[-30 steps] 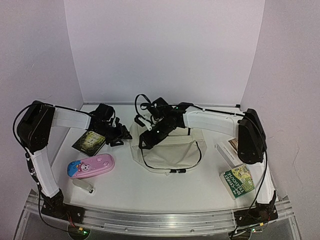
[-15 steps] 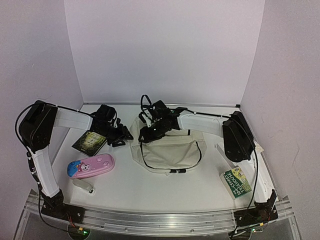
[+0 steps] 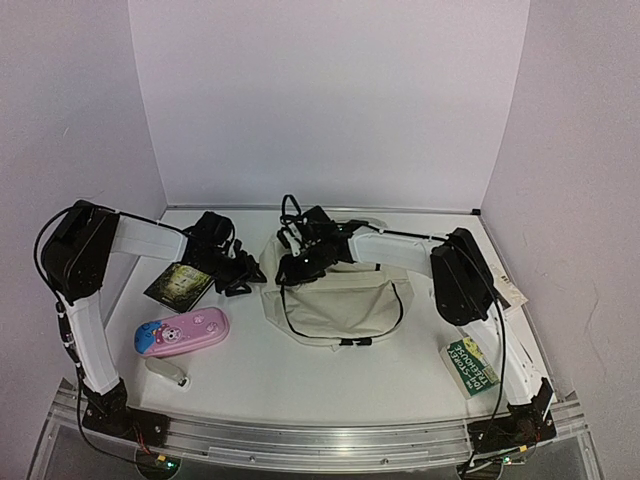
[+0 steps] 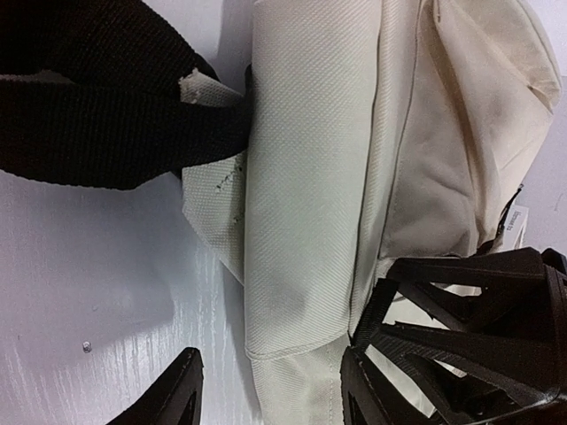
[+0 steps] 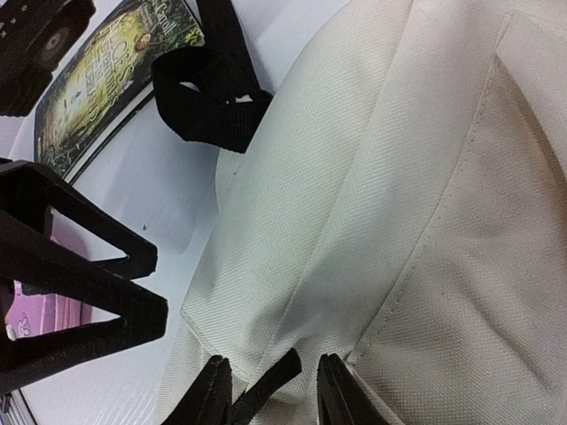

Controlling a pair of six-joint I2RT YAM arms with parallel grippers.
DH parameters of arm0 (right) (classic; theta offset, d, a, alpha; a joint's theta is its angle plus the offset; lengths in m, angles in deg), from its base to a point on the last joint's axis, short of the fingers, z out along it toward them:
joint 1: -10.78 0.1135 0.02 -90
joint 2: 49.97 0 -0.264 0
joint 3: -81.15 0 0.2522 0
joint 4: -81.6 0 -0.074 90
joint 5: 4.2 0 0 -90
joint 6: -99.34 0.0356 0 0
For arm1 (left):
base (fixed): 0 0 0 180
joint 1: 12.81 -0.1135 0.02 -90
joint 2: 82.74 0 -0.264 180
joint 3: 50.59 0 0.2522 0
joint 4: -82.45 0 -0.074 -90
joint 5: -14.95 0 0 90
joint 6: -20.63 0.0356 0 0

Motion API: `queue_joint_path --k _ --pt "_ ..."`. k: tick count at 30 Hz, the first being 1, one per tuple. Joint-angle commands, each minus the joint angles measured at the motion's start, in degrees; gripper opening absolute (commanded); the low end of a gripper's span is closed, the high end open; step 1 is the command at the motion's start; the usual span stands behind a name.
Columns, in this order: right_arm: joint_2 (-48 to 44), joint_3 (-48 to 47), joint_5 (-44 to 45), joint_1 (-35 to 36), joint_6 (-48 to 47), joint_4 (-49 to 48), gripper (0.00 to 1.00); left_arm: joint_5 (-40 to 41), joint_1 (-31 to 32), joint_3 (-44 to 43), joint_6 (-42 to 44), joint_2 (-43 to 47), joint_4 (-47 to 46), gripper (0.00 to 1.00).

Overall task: Pack the student bag
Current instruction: Unzip the student bag at the center of the board.

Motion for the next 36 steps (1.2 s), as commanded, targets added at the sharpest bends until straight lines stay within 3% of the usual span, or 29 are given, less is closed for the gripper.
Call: queue_joint_path --k 1,11,21,25,30,36 --pt "1.01 -2.04 -2.27 0.17 1.12 -1.24 0.29 -0.15 0.13 -2.88 -0.97 -1.28 -1.45 0.53" --pt "-1.74 -0.48 -4.79 0.20 1.04 -1.20 0.01 0.15 0.17 -5.31 -1.82 -3.97 -0.93 0.57" --pt "-5.72 2.76 -10.02 0.07 1.59 -1.29 0.00 -0.72 0.13 -8.27 -2.18 -7.66 -1.85 0.52" --pt "-7.92 5.05 -12.22 0.11 1.76 -1.44 0.00 -0.56 0.05 -9.17 -2.09 -8.56 -1.93 0.41" --pt "-11.51 9.38 -13.92 0.12 1.55 -1.47 0.00 0.92 -0.36 -10.63 -1.55 -8.88 -0.64 0.15" --pt "-15.61 15.89 -16.27 0.08 1.33 -1.50 0.00 1.59 -1.41 -12.12 -0.93 -9.48 1.22 0.00"
